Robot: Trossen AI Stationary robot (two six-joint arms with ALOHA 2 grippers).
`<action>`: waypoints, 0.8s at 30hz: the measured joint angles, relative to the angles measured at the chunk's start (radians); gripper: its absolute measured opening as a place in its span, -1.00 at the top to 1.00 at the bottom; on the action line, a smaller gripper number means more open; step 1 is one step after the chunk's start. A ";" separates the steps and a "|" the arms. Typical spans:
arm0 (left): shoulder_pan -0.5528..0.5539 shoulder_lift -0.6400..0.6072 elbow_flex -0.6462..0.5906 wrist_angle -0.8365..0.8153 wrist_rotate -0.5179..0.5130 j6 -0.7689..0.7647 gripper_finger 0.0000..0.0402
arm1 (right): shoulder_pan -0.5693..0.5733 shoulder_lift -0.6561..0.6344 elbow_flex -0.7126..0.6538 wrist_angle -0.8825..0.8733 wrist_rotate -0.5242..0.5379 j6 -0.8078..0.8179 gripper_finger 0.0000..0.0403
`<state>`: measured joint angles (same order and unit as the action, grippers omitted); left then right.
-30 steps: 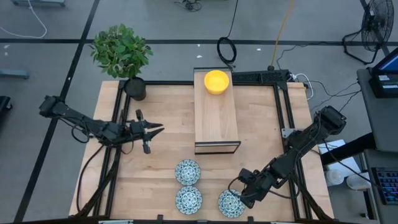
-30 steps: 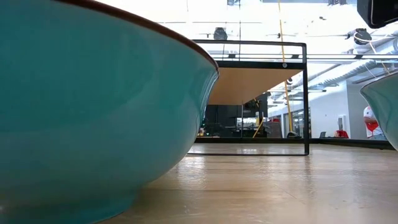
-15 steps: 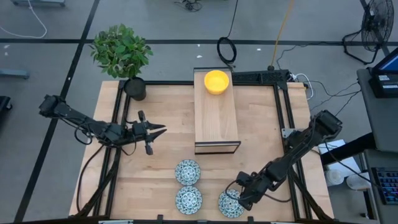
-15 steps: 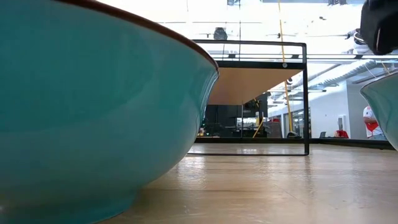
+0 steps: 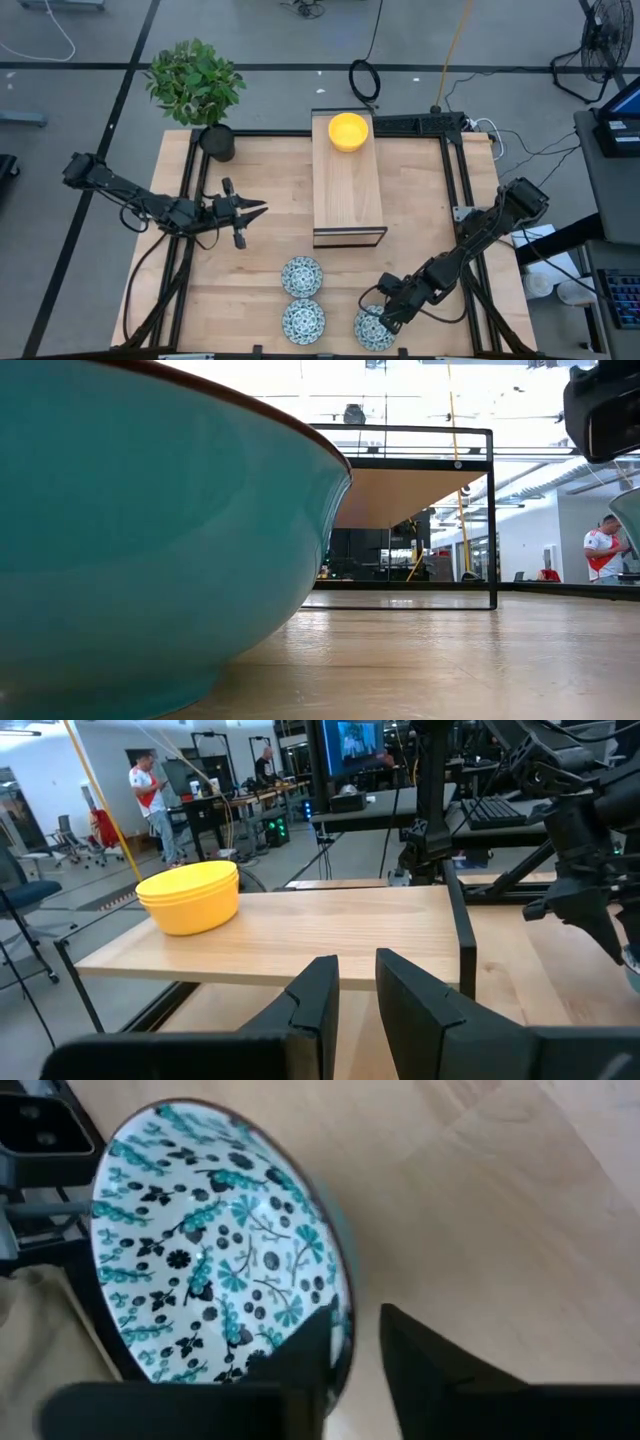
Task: Pick & Place Mini bowls
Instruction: Put the bottom right blue patterned bowl on the shelf
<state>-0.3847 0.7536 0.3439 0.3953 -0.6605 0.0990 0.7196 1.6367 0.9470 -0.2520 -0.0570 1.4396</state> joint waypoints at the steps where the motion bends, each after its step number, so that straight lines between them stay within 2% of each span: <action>1: 0.000 0.000 0.000 0.000 0.000 0.000 0.62 | 0.000 0.000 0.000 0.001 0.000 -0.012 0.75; 4: 0.000 0.000 0.000 0.000 0.000 0.000 0.62 | 0.000 0.000 0.000 -0.005 -0.005 -0.069 0.95; 9: 0.000 0.000 0.000 0.000 0.000 -0.003 0.62 | -0.004 0.000 0.000 -0.008 0.030 -0.142 0.98; 15: 0.000 0.000 0.000 0.003 -0.001 -0.027 0.62 | -0.014 -0.016 0.000 0.065 0.169 -0.269 0.99; 18: 0.000 0.000 0.000 0.003 -0.001 -0.027 0.62 | -0.013 -0.038 0.000 0.201 0.208 -0.426 0.99; 21: 0.000 0.000 0.000 0.011 0.002 -0.032 0.62 | -0.010 -0.045 0.000 0.389 0.269 -0.667 0.99; 24: 0.000 0.000 0.000 0.011 0.079 -0.080 0.62 | -0.018 -0.044 0.000 0.568 0.319 -0.924 0.99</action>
<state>-0.3843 0.7539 0.3439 0.4061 -0.5814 0.0188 0.7013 1.5925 0.9470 0.3164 0.2623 0.5152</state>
